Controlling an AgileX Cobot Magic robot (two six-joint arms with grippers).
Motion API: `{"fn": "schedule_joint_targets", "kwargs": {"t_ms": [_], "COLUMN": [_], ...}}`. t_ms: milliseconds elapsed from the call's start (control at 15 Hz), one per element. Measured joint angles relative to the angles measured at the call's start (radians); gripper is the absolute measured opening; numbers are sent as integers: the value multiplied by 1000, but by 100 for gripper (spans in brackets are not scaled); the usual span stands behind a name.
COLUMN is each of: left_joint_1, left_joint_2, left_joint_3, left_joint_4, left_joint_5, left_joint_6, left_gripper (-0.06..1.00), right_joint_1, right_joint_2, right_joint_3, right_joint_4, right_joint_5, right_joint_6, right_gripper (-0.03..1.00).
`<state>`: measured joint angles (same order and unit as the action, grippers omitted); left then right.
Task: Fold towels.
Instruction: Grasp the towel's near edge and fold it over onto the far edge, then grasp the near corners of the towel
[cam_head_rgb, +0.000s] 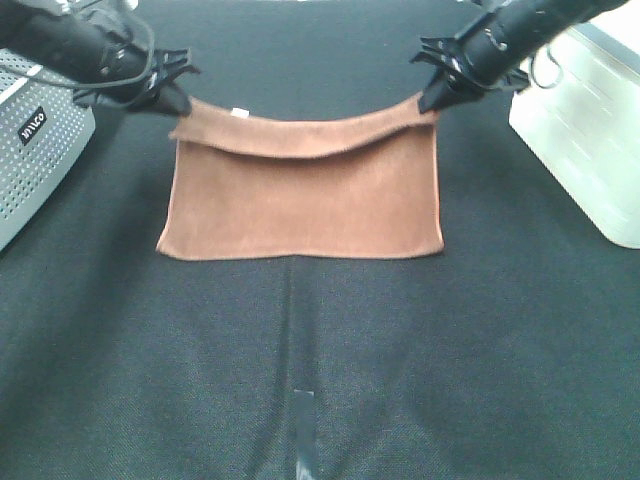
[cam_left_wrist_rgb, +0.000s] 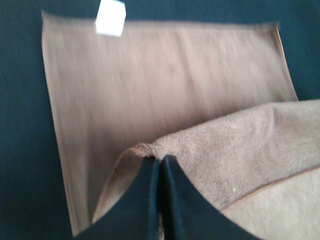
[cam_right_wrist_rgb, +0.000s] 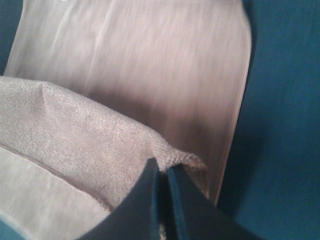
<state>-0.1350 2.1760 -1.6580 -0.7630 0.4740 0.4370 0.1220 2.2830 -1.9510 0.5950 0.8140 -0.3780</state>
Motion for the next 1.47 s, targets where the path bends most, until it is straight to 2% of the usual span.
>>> {"fn": "schedule_joint_targets", "kwargs": {"t_ms": [133,400,600,933,1067,1267,1333,1400,1467], "left_joint_1": [0,0,0,0,0,0,2,9,9], "left_joint_2": [93,225,359,433,434,436,436,436,436], "left_joint_3": [-121,-248,-401,-466,-468,-469,-469,-469,-469], "left_joint_4": [7,44,44,44,44,44,45,46,46], "left_joint_5": [-65,-228,-284,-287,-290,-290,-273,-223,-223], "left_joint_6": [-5,-7,-7,-4,19,25,27,27,27], "left_gripper": [0,0,0,3,22,62,70,71,71], "right_joint_1": [0,0,0,0,0,0,0,0,0], "right_joint_2": [135,302,381,429,436,436,433,423,423], "right_joint_3": [-210,-445,-490,-490,-490,-490,-490,-490,-490], "right_joint_4": [-1,-5,-6,-6,-6,-14,-47,-71,-71], "right_joint_5": [-1,-54,-155,-221,-237,-239,-213,-173,-173], "right_joint_6": [0,0,-22,-44,-44,-46,-46,-46,-46], "right_gripper": [0,0,0,0,15,54,63,66,66]}}
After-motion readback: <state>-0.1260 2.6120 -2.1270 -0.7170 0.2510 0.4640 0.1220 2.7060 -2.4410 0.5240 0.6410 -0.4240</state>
